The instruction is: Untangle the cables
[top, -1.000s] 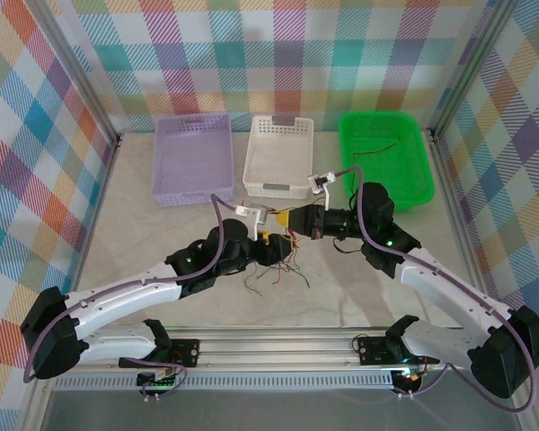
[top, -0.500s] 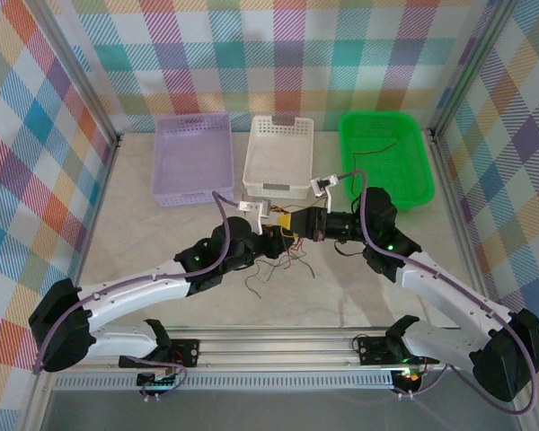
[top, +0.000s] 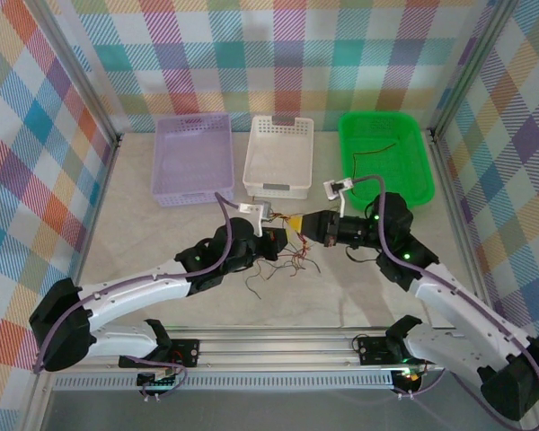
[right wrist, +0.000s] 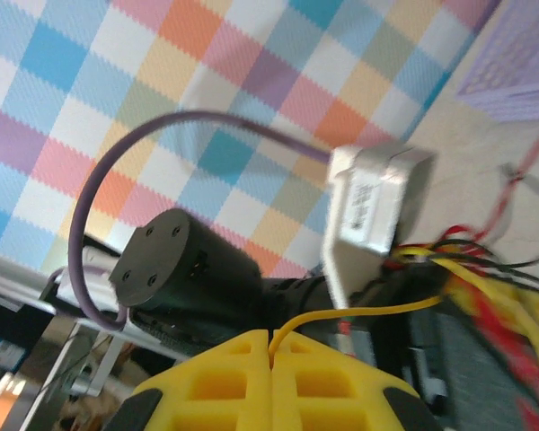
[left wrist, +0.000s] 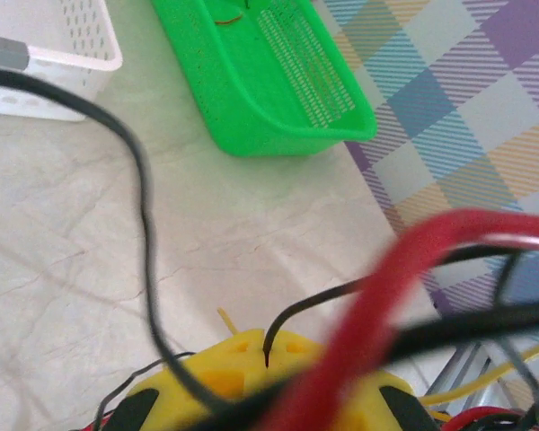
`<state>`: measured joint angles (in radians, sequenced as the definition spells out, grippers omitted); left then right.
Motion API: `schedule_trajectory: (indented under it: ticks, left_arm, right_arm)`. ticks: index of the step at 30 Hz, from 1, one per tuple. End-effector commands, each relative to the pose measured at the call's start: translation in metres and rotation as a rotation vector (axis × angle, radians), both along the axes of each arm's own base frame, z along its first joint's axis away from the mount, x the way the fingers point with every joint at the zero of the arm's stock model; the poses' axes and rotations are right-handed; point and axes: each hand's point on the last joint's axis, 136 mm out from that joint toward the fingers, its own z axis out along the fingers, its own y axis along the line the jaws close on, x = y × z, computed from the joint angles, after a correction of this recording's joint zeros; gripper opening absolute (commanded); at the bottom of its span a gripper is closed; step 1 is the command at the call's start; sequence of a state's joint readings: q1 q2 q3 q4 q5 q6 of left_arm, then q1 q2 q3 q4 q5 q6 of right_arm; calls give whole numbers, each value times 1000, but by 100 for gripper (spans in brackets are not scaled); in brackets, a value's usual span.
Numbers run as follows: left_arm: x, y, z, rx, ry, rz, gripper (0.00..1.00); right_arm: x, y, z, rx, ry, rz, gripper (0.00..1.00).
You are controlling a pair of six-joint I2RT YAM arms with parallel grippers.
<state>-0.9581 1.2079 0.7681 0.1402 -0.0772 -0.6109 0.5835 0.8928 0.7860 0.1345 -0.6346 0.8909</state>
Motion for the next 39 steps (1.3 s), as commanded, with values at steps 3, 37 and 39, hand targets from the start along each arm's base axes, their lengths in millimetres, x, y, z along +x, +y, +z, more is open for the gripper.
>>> schedule_trajectory:
  ticks: [3, 37, 39]
  left_arm:
    - [-7, 34, -17, 131, 27, 47, 0]
    - [-19, 257, -14, 263, 338, 600, 0]
    - [-21, 263, -9, 274, 338, 618, 0]
  right_arm:
    - [24, -51, 21, -16, -27, -203, 0]
    - [69, -216, -56, -5, 378, -777, 0]
    - [67, -220, -62, -24, 389, -800, 0]
